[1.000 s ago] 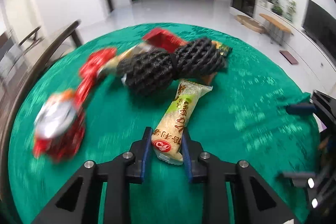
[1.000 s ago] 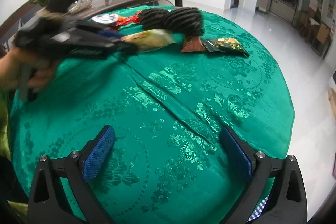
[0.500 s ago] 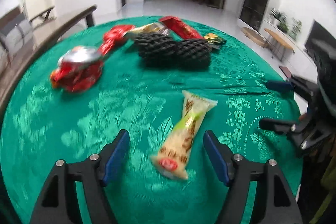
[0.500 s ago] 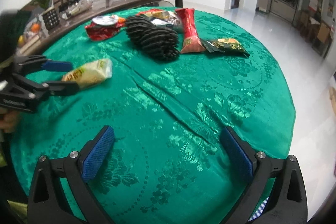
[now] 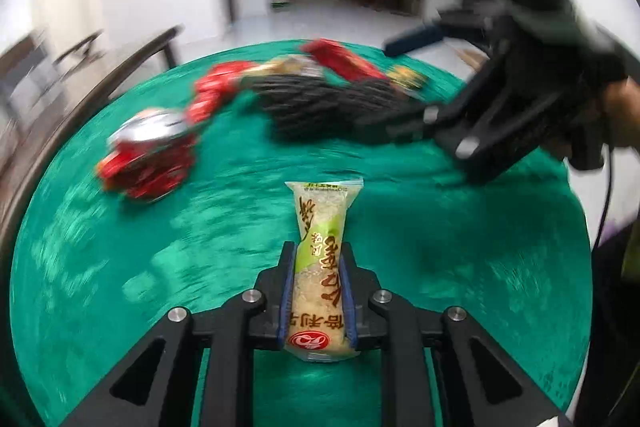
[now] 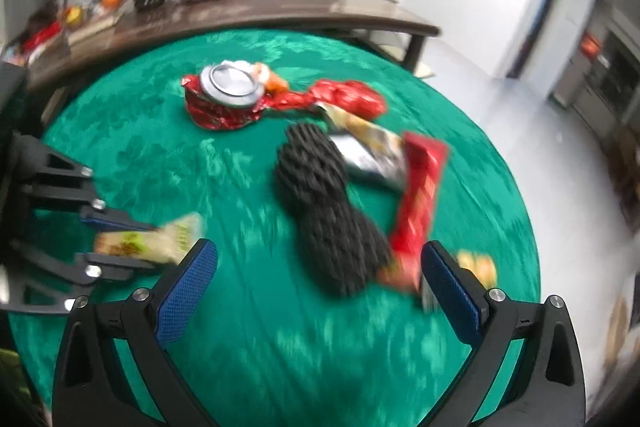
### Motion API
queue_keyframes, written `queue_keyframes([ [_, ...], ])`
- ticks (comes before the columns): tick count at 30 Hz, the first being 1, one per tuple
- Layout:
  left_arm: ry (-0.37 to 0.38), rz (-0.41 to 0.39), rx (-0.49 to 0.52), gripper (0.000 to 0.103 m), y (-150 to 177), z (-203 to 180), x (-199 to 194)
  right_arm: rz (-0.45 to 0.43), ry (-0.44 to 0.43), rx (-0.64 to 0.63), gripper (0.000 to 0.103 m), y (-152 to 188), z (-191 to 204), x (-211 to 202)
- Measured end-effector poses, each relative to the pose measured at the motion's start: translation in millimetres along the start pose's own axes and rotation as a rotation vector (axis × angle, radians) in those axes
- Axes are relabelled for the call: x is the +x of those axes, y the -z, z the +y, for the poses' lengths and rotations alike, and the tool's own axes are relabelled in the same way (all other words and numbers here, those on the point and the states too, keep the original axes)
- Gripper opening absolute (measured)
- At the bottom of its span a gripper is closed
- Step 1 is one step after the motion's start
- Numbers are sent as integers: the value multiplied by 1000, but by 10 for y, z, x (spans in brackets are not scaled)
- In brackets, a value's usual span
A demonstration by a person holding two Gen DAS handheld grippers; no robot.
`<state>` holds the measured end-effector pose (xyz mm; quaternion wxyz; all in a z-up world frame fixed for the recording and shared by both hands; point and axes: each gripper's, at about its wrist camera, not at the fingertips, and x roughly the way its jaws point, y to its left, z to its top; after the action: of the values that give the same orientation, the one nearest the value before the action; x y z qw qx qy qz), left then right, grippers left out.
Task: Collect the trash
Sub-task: 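Grasp the cream snack wrapper with the left tool while the right tool grasps the black mesh net, then carry wrapper and mesh net over the blue wastebasket and open both tools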
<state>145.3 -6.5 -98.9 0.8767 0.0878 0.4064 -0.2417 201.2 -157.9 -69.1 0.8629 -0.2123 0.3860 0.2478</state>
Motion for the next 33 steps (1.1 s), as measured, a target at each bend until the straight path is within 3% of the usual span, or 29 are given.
queue_keyframes([
  [3,-31,-3,-136,20,48,262,-62,46,27,-51,97,-151,40,285],
  [5,-44,-3,-191,20,73,394,-91,100,37,-53,84,-172,35,460],
  [7,-61,-8,-215,20,80,442,-112,155,25,-14,54,-137,0,555],
  [9,-78,-12,-221,20,81,446,-126,154,6,66,46,-76,-30,479],
  [14,-103,-14,-216,21,136,321,-209,140,-72,350,46,267,-68,-6],
  [17,-101,-6,-209,21,167,261,-201,119,-73,431,48,532,43,-268],
  [20,-95,7,-193,24,210,198,-181,84,-64,436,53,730,195,-389],
  [21,-92,14,-186,27,224,182,-169,68,-60,425,59,791,247,-400],
  [23,-93,24,-183,52,251,175,-161,44,-89,429,69,936,317,-415],
  [25,-103,13,-191,62,281,167,-212,46,-147,444,77,1009,324,-428],
  [28,-79,2,-188,63,277,192,-254,57,-199,411,87,986,327,-477],
  [33,-79,13,-194,63,281,249,-248,124,-210,392,88,1093,264,-600],
])
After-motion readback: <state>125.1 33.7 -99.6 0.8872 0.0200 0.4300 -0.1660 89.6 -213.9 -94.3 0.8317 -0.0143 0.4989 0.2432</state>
